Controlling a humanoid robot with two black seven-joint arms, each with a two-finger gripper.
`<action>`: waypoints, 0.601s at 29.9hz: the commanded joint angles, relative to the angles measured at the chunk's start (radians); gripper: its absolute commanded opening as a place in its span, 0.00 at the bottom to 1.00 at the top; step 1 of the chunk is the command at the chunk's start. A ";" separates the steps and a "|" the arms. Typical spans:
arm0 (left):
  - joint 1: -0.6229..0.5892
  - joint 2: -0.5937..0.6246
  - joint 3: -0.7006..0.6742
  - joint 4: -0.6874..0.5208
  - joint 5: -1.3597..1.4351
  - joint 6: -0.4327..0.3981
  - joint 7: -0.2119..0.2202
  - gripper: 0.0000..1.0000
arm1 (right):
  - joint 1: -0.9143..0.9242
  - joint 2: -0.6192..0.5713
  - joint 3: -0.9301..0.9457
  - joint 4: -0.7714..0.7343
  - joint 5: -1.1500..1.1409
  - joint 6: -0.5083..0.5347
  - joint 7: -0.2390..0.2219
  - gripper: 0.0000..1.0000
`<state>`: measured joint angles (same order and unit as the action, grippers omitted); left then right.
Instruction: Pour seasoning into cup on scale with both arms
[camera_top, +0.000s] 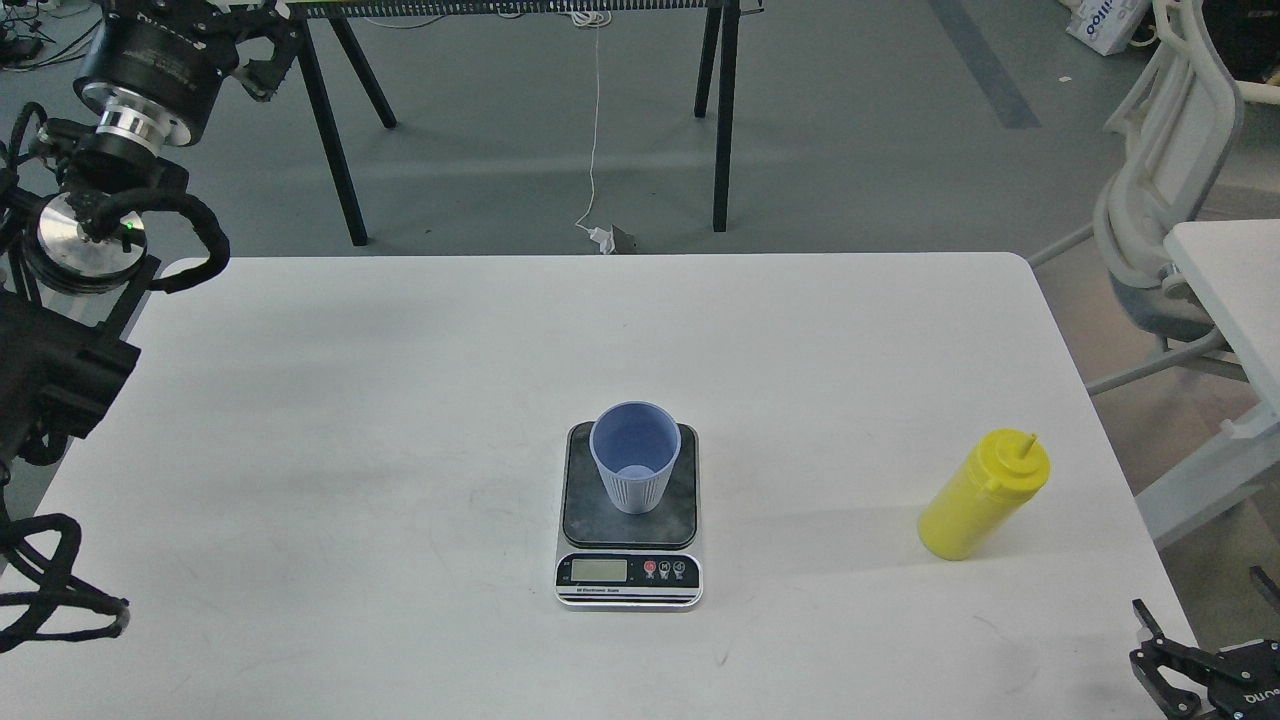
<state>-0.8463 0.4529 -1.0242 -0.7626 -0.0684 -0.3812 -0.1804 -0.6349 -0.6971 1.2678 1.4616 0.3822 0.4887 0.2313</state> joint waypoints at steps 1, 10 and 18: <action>0.015 0.000 -0.002 -0.029 -0.011 0.008 -0.005 1.00 | -0.012 0.010 0.001 0.040 -0.034 0.000 -0.001 0.99; 0.065 0.007 -0.001 -0.014 -0.011 0.004 -0.010 1.00 | 0.128 0.258 -0.031 -0.110 -0.229 0.000 -0.006 0.99; 0.065 0.032 -0.002 -0.015 -0.011 0.004 -0.010 1.00 | 0.250 0.381 -0.130 -0.198 -0.235 0.000 -0.026 0.99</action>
<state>-0.7811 0.4710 -1.0250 -0.7767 -0.0797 -0.3747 -0.1903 -0.4151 -0.3491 1.1594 1.2682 0.1476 0.4887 0.2099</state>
